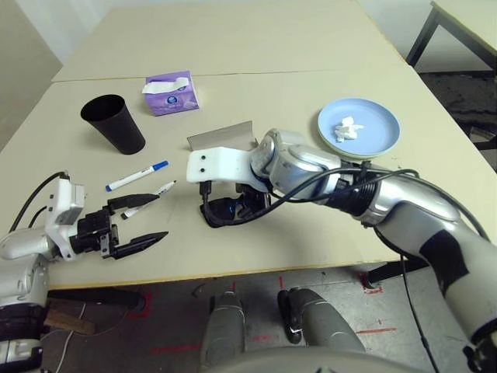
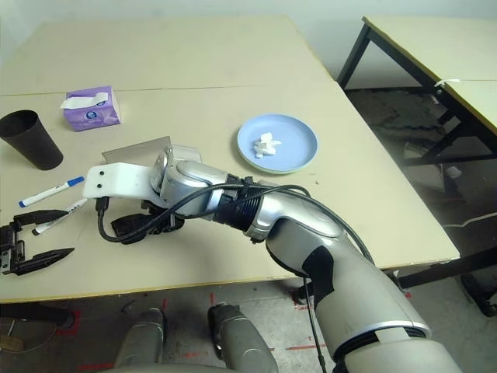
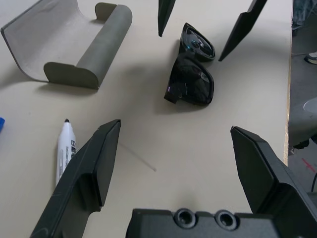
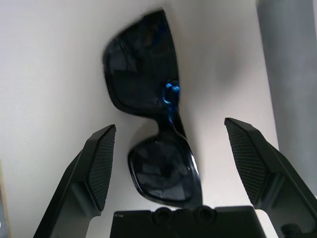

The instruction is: Organize and tidy the items on the table.

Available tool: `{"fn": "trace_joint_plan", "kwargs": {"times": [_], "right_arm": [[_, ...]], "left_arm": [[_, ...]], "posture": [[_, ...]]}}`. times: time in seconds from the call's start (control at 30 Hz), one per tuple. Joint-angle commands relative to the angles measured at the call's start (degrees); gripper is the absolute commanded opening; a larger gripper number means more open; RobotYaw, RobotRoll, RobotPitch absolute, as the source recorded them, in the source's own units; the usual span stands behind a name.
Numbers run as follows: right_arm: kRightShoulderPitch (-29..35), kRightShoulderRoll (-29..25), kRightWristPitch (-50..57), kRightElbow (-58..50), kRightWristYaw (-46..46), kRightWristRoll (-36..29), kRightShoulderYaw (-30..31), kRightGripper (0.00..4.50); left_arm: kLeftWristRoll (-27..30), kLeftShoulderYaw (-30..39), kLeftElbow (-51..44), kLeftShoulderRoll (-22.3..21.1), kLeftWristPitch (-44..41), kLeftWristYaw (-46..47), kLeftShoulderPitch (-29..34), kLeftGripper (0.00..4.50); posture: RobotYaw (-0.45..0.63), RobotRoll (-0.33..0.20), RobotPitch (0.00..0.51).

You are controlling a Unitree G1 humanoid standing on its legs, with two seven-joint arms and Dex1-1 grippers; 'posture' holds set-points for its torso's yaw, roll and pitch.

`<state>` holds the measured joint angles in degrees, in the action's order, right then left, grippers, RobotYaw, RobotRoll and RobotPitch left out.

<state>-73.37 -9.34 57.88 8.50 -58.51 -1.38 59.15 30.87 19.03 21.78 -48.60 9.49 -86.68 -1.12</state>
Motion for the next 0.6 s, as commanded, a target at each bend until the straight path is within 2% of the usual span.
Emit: {"fn": "trace_joint_plan", "kwargs": {"times": [0.03, 0.6], "right_arm": [[1.0, 1.0, -1.2, 1.0, -0.5, 1.3, 0.1, 4.48], [3.4, 1.2, -3.1, 3.2, -1.4, 5.4, -0.4, 4.48]], "left_arm": [[-0.7, 0.3, 1.1, 0.1, 0.9, -0.4, 0.5, 4.5], [-1.0, -0.6, 1.5, 0.9, 1.6, -0.3, 0.0, 4.5]], "posture": [[0.02, 0.0, 0.189], [0.02, 0.0, 0.177]]}}
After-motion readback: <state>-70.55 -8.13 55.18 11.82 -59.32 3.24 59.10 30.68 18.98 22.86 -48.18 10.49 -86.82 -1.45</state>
